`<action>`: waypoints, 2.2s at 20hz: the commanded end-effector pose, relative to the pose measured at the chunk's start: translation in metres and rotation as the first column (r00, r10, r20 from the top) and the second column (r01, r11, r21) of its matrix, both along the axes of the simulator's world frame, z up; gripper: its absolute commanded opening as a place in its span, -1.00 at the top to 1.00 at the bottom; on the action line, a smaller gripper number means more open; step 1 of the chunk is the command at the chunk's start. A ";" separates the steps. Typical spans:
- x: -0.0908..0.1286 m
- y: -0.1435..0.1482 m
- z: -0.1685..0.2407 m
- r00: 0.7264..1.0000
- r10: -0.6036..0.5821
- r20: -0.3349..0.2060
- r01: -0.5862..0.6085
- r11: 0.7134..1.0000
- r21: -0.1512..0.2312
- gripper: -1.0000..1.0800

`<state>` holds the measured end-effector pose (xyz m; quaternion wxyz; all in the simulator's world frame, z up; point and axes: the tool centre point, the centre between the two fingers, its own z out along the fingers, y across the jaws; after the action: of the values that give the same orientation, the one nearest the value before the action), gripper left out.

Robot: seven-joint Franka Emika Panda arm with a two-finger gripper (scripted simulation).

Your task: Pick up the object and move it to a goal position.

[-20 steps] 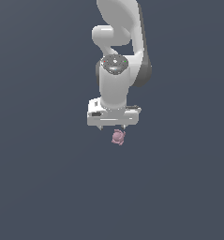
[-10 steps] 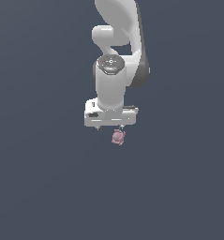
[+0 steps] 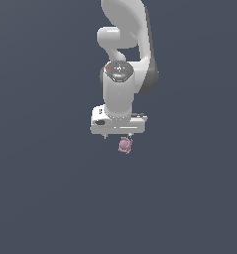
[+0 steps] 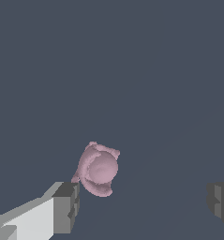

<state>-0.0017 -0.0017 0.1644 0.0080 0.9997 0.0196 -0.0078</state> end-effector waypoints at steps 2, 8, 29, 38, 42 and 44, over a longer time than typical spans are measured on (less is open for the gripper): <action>-0.003 0.005 -0.009 0.999 -0.038 0.002 0.038 0.999 0.002 -0.92; -0.012 0.018 -0.033 0.990 -0.138 0.007 0.138 0.990 0.008 -0.92; -0.033 0.039 -0.076 0.946 -0.324 0.015 0.324 0.946 0.016 -0.92; -0.035 0.039 -0.111 0.945 -0.327 0.015 0.327 0.945 0.016 -0.92; -0.034 0.039 -0.123 0.945 -0.328 0.015 0.328 0.945 0.016 -0.92; -0.034 0.039 -0.125 0.945 -0.328 0.015 0.328 0.945 0.016 -0.92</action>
<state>-0.0361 0.0374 0.0418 0.0002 0.9892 -0.1468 -0.0007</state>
